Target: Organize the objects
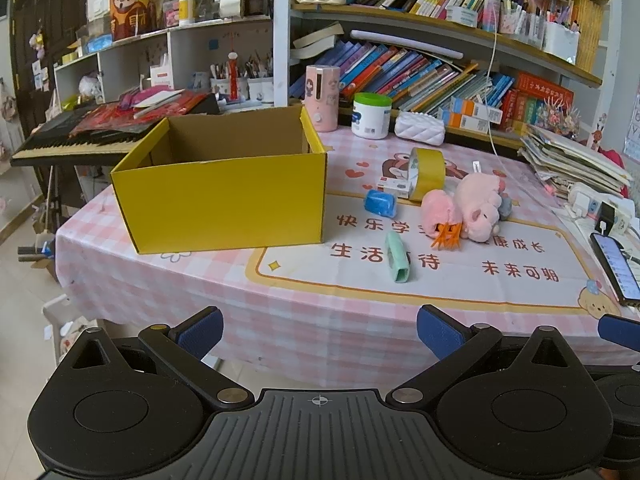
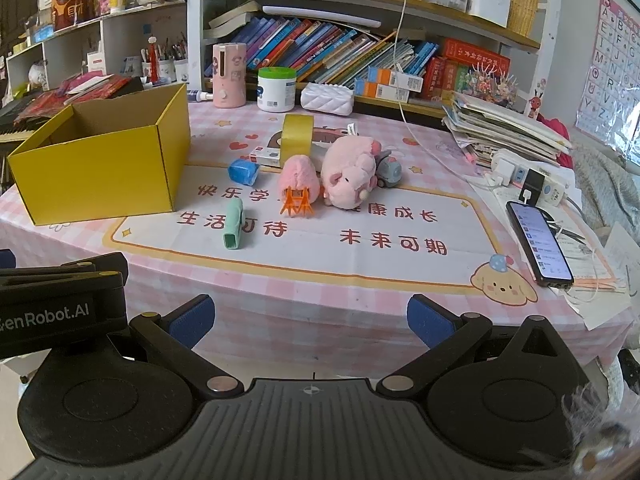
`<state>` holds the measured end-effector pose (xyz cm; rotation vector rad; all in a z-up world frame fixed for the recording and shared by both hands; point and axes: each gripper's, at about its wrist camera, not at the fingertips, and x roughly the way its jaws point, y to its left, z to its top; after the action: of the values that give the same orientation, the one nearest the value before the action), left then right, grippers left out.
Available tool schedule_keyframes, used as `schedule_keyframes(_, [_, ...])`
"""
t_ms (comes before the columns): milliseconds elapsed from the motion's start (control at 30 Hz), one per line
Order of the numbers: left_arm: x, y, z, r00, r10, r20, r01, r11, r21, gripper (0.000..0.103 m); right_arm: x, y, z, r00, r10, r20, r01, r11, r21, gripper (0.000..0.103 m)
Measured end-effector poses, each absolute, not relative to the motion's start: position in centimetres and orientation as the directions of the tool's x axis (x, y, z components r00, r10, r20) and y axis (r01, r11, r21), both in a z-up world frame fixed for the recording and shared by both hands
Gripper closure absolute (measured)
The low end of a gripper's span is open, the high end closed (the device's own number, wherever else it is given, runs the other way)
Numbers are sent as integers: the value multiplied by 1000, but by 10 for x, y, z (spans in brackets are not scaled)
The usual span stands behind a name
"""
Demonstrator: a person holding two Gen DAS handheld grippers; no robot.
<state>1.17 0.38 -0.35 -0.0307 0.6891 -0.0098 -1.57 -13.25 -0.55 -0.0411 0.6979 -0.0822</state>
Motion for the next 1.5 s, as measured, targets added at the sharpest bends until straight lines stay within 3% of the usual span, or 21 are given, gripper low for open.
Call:
schedule_keyframes(767, [27,7,-1,784,-27,-620,6,999,-36,0,5,-129,-3,764,-85,-640,43,996,-81,0])
schedule_keyframes(1500, [76,-8,-7,792,44,-608,-118,990,-82,0,78,-172,-14,733,-64,-677,7,996,-87,0])
